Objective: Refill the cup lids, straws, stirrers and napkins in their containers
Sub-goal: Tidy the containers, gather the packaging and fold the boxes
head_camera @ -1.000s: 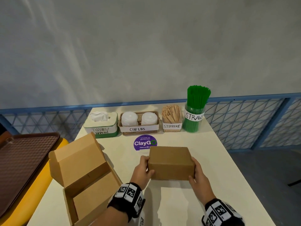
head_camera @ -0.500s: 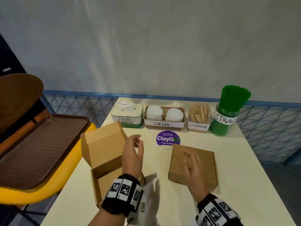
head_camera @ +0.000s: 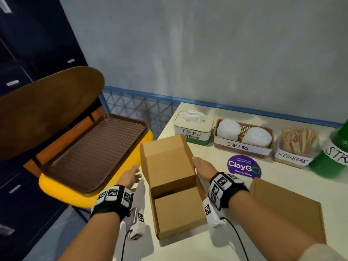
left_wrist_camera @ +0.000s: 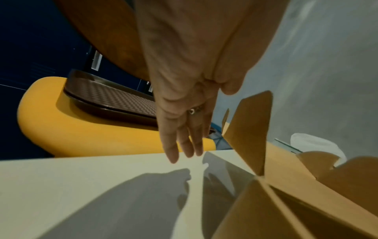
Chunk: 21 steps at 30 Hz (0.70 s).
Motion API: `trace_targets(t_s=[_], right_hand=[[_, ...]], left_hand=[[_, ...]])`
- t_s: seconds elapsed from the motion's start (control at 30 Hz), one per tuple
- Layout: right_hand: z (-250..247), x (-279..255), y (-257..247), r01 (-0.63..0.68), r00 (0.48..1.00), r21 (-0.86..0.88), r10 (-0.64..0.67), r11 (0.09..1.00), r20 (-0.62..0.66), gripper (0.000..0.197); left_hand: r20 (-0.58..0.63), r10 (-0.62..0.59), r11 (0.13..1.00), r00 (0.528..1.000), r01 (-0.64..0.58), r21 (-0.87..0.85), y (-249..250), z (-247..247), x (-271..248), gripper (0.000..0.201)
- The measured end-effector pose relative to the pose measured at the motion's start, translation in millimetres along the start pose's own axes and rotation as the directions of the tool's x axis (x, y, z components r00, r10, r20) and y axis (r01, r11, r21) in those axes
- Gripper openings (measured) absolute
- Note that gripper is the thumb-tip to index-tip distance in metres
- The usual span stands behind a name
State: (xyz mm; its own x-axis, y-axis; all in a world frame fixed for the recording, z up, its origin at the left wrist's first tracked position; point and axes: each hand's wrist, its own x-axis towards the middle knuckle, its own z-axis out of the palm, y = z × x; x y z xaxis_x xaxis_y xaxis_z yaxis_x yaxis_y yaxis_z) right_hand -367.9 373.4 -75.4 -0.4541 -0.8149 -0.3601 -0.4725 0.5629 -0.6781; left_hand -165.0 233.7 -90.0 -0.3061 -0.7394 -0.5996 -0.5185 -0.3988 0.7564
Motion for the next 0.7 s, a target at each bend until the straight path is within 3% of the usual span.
trace_targets(t_s=[0.23,0.33,0.43,0.47,0.57,0.63,0.7], right_hand=[[4,5,-1,0.033,0.998,0.217,-0.044,0.976,0.048,0.023],[2,-8,1,0.063,0.996,0.266,-0.078,0.962,0.046,0.047],[0,-17,3,0.062,0.998,0.354,-0.065,0.933,-0.003,0.046],[-3,-20,3,0.063,0.998,0.356,-0.057,0.932,-0.028,0.042],[-9,-27,13,0.086,0.996,0.348,-0.089,0.933,-0.007,0.042],[-12,-35,21,0.122,0.989,0.399,-0.145,0.909,0.027,0.066],[-12,-44,28,0.159,0.982,0.399,-0.188,0.903,0.033,0.088]], left_hand=[[0.117,0.195,0.959,0.974,-0.165,-0.230,2,2,-5,0.034],[0.146,0.238,0.940,0.960,-0.190,-0.283,3,-2,-10,0.028],[0.149,0.322,0.914,0.935,-0.266,-0.308,5,-3,-17,0.018],[0.157,0.345,0.905,0.925,-0.285,-0.315,5,-5,-19,0.024],[0.238,0.438,0.891,0.867,-0.384,-0.241,6,-15,-25,0.066],[0.321,0.506,0.861,0.801,-0.489,-0.136,7,-19,-32,0.078],[0.364,0.524,0.842,0.770,-0.534,-0.081,7,-20,-41,0.081]])
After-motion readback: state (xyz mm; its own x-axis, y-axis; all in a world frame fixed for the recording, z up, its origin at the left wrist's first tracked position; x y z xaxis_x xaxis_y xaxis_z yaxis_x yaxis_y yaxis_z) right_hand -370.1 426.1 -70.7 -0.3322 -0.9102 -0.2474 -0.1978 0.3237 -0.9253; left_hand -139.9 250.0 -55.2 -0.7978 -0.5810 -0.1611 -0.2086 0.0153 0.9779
